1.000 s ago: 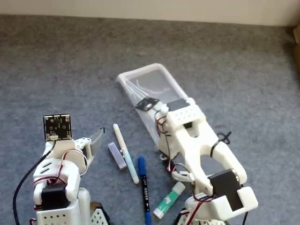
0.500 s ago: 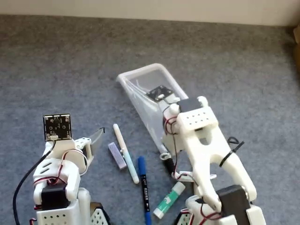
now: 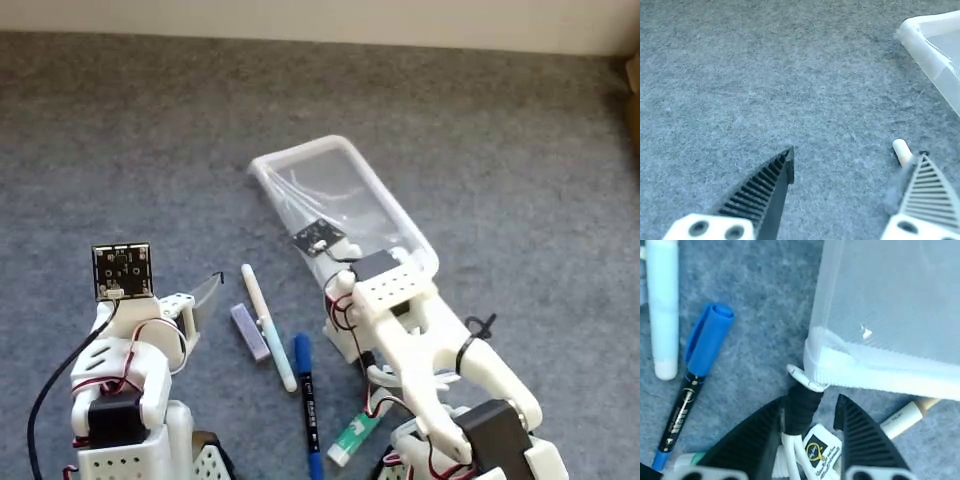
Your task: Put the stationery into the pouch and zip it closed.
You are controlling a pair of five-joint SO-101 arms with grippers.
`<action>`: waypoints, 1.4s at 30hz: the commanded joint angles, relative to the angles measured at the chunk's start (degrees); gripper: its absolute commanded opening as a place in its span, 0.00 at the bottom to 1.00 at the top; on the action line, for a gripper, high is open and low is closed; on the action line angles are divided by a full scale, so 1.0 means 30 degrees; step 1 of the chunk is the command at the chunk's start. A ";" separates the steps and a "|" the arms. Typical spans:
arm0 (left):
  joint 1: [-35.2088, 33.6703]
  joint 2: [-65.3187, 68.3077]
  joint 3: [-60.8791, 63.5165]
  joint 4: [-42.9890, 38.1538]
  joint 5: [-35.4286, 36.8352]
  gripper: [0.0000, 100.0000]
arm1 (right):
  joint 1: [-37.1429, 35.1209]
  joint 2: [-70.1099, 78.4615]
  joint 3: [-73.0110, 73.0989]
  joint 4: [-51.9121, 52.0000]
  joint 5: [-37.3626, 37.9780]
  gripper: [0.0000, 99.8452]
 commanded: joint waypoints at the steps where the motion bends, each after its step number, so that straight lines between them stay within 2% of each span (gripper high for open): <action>1: -0.0278 0.0190 -0.0103 -0.0381 0.0176 0.34 | -0.0161 0.1626 -0.0249 -0.0718 -0.0117 0.15; 5: -0.0278 0.0190 -0.0073 -0.0381 0.0176 0.34 | -0.0161 0.4410 -0.0894 -0.0601 0.0176 0.06; 8: -0.0278 0.0190 -0.0073 -0.0381 0.0176 0.34 | -0.0073 0.4733 -0.2212 0.0982 0.1114 0.00; 16: -0.0278 0.0190 -0.0073 -0.0381 0.0176 0.34 | 0.0425 -0.0220 -0.3179 0.3853 0.1201 0.01; 21: -0.0278 0.0190 -0.0073 -0.0352 0.0176 0.34 | 0.0454 -0.3473 -0.7136 0.6374 0.1231 0.01; 27: -0.0220 0.0190 -0.0132 -0.0264 0.0176 0.34 | 0.0337 -0.3971 -1.3465 0.7429 0.1114 0.01; 31: -0.0190 0.0190 -0.0894 -0.0264 0.0205 0.35 | -0.1158 -0.3971 -1.6278 0.7663 0.0938 0.01; 34: -0.0103 0.0190 -0.2535 -0.0205 0.0352 0.35 | -0.2418 -0.3941 -1.7392 0.7575 -0.0498 0.01; 37: 0.0835 0.0190 -0.4205 0.0293 0.1670 0.35 | -0.2916 -0.3941 -1.7861 0.7516 -0.1231 0.01; 42: 0.3267 0.0190 -0.6256 0.2081 0.2784 0.43 | -0.2916 -0.3971 -1.7773 0.7106 -0.1846 0.01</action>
